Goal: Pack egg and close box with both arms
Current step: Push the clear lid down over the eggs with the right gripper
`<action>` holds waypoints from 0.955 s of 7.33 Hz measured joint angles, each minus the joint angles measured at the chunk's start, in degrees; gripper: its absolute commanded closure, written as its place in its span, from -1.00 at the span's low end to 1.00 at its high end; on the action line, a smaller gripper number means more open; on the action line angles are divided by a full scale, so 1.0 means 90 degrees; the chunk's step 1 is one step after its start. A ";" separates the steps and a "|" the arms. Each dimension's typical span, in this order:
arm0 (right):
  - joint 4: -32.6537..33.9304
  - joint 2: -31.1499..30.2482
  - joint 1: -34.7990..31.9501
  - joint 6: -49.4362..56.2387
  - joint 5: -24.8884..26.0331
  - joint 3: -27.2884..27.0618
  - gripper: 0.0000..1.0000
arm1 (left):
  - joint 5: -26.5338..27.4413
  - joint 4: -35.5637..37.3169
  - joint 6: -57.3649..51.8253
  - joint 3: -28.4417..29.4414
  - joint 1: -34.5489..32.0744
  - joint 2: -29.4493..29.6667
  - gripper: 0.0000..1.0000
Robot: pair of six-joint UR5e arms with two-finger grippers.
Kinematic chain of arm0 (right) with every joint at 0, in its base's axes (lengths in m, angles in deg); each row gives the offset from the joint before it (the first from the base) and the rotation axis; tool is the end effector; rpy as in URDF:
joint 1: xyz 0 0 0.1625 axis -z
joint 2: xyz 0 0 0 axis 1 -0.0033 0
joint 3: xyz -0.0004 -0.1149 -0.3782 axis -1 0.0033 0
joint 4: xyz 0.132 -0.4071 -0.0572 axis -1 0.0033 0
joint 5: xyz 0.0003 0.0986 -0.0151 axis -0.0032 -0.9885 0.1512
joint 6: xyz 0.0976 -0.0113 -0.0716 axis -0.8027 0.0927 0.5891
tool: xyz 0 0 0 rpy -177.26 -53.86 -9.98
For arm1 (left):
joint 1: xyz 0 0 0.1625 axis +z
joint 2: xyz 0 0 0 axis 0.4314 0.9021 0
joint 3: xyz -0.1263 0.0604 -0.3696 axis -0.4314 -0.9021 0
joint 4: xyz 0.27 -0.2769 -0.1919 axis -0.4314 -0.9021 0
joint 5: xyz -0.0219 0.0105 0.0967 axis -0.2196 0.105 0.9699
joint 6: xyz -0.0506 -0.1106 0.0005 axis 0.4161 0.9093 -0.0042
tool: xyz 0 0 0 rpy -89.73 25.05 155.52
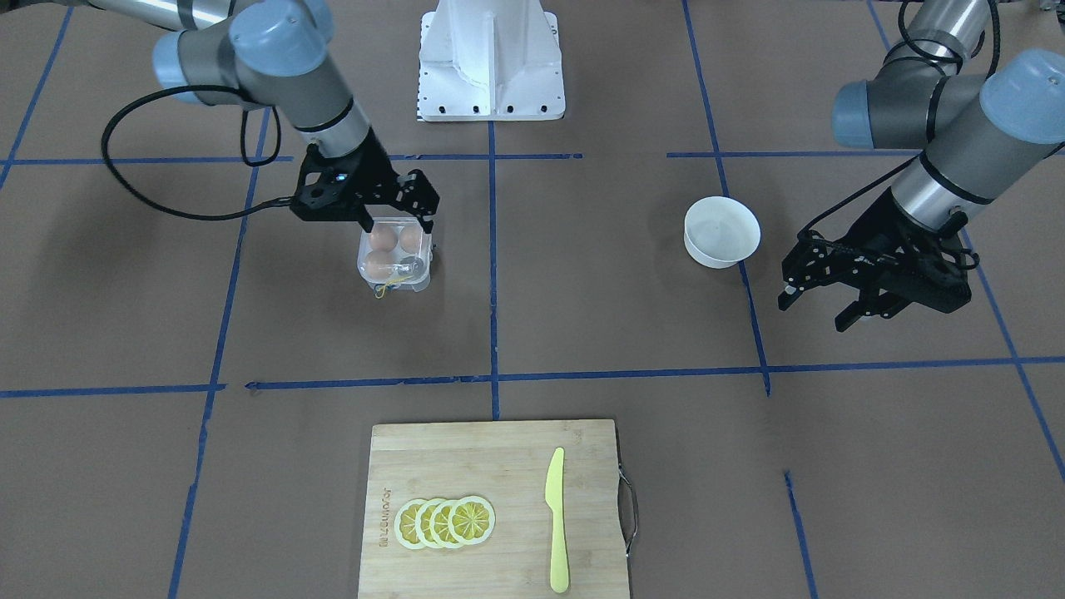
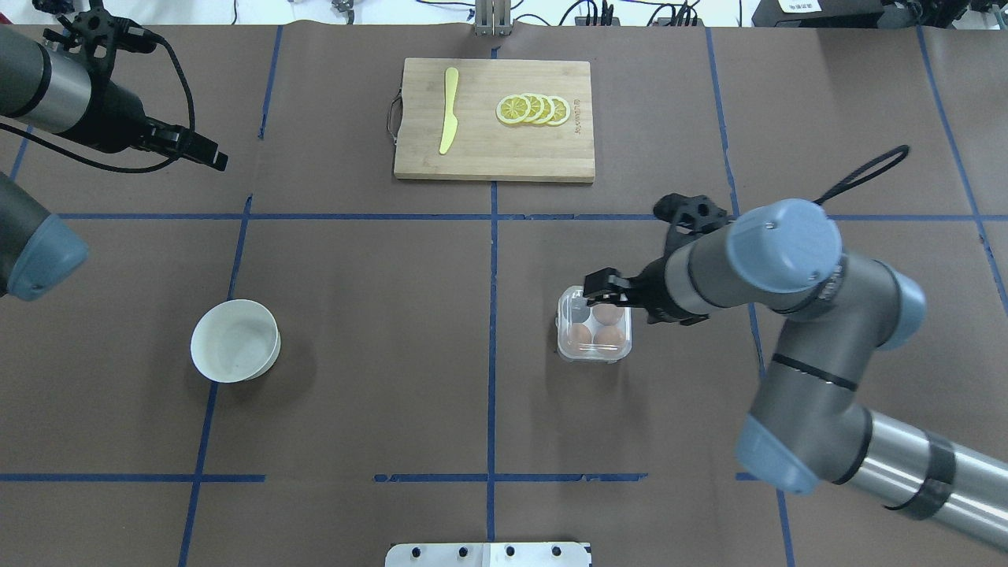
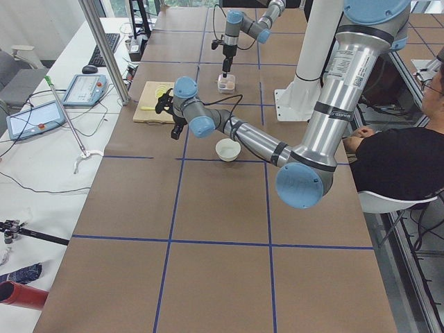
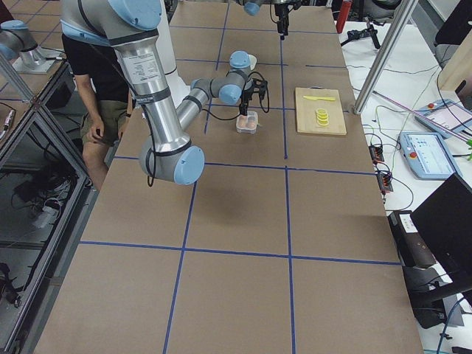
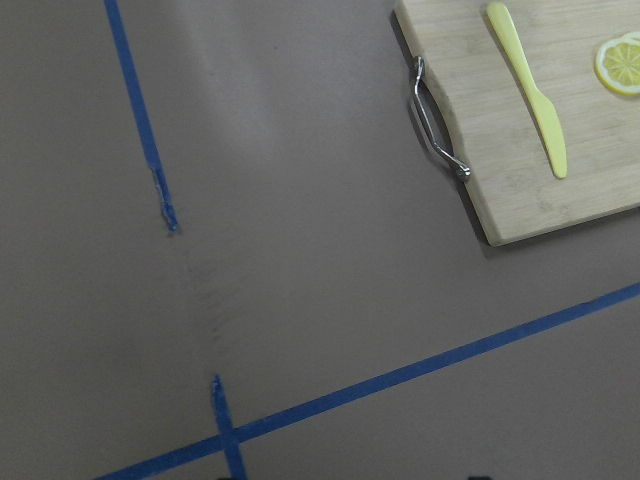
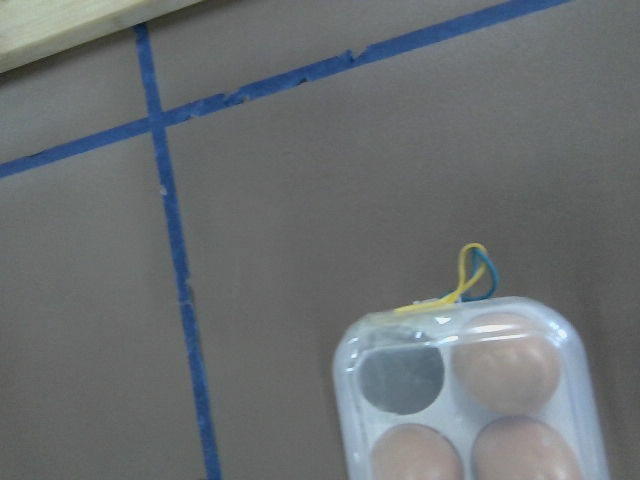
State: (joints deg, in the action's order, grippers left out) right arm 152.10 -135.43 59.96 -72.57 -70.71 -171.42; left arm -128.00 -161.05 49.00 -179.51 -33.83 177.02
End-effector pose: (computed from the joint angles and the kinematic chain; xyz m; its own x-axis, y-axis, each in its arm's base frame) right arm -0.4991 -0.3985 0.2117 0.5148 0.2062 0.8321 -0.2226 0.9695 -0.1026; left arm 0.2701 -0.5745 0.3470 0.5340 0.3327 -0.7773 0.0332 0.9104 0.4125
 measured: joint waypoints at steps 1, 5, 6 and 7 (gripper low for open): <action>0.0290 0.0207 -0.0072 -0.0007 -0.0005 -0.0025 -1.00 | -0.0009 -0.0010 -0.0011 -0.0007 -0.0019 -0.0012 -0.65; 0.0457 -0.0646 -0.1498 0.1217 -0.0937 -0.0427 -1.00 | -0.0024 -0.0064 -0.1535 -0.0117 -0.0783 -0.0958 -0.65; 0.0446 -0.1188 -0.2037 0.2121 -0.1198 -0.0459 -1.00 | -0.0019 -0.0040 -0.2295 -0.0056 -0.1137 -0.1197 -0.65; 0.0448 -0.1686 -0.2668 0.3156 -0.1487 -0.0414 -1.00 | -0.0016 -0.0001 -0.3008 0.0075 -0.1514 -0.1329 -0.72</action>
State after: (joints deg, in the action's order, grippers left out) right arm 156.13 -150.60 35.94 -44.17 -84.09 -175.14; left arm -128.15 -161.07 21.93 -178.83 -47.46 165.07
